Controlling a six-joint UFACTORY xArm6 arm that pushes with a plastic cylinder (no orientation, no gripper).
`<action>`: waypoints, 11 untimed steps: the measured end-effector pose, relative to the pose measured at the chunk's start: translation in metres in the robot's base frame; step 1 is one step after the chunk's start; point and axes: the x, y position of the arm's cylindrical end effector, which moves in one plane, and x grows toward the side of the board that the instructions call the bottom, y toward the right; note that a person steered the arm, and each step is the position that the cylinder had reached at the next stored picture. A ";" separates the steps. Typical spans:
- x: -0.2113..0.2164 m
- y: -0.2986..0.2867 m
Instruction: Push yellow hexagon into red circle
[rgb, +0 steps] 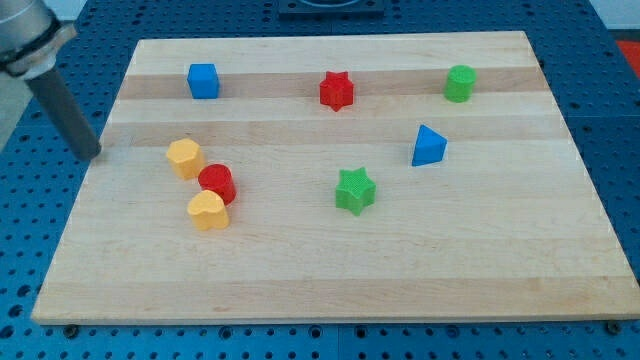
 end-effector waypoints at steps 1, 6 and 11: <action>0.019 0.005; -0.001 0.095; -0.014 0.114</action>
